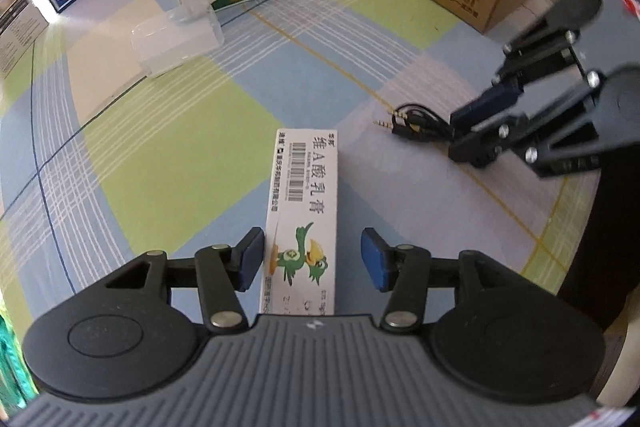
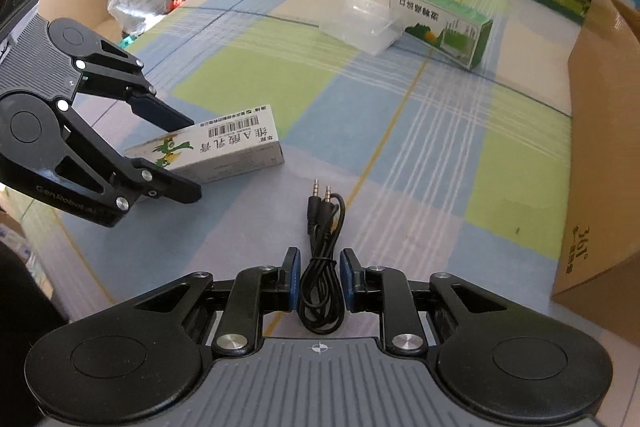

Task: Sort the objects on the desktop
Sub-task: 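Grasp the white medicine box with the left tool while the right tool grasps the black cable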

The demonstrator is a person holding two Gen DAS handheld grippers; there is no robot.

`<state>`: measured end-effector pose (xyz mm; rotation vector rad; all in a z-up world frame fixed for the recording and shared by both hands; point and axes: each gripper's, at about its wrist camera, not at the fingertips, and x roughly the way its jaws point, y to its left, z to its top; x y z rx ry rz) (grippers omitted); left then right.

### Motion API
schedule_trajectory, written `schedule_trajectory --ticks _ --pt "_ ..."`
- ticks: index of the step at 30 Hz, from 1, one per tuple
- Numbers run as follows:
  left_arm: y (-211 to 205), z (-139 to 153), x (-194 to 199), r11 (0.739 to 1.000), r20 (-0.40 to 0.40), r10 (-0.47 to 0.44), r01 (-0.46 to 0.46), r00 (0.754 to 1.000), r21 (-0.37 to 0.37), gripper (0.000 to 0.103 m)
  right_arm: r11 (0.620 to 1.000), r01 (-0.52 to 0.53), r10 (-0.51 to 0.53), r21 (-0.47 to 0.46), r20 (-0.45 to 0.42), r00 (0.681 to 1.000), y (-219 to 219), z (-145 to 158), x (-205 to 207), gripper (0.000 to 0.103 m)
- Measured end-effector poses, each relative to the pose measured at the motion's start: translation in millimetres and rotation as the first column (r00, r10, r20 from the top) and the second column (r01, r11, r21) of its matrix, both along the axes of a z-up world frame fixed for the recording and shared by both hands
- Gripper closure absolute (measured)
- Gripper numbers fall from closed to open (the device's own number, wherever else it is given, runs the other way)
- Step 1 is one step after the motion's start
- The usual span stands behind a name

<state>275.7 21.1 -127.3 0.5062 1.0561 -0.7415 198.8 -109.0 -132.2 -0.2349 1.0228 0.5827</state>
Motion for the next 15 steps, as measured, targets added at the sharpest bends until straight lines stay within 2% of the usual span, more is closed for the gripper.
schedule_trajectory --ticks 5,11,13,15 --pt "-0.5 -2.8 -0.9 0.999 -0.001 0.028 -0.028 1.000 -0.021 0.056 1.000 0.016 -0.016 0.003 0.043 0.999 4.5 -4.0 -5.2 0.084" --pt "-3.4 -6.5 1.6 0.998 -0.007 0.049 -0.049 0.999 -0.027 0.057 0.998 0.042 -0.044 0.036 0.054 0.998 2.2 -5.2 -4.2 0.085" --pt "-3.4 -8.1 2.0 0.998 -0.008 0.061 -0.061 0.998 -0.022 0.066 0.998 0.040 -0.043 0.040 0.058 0.997 1.3 -5.2 -5.0 0.085" --pt "-2.7 -7.5 2.6 0.996 -0.015 0.080 -0.080 0.997 -0.031 0.070 0.999 0.039 -0.042 0.032 0.066 0.997 1.4 -5.1 -6.3 0.089"
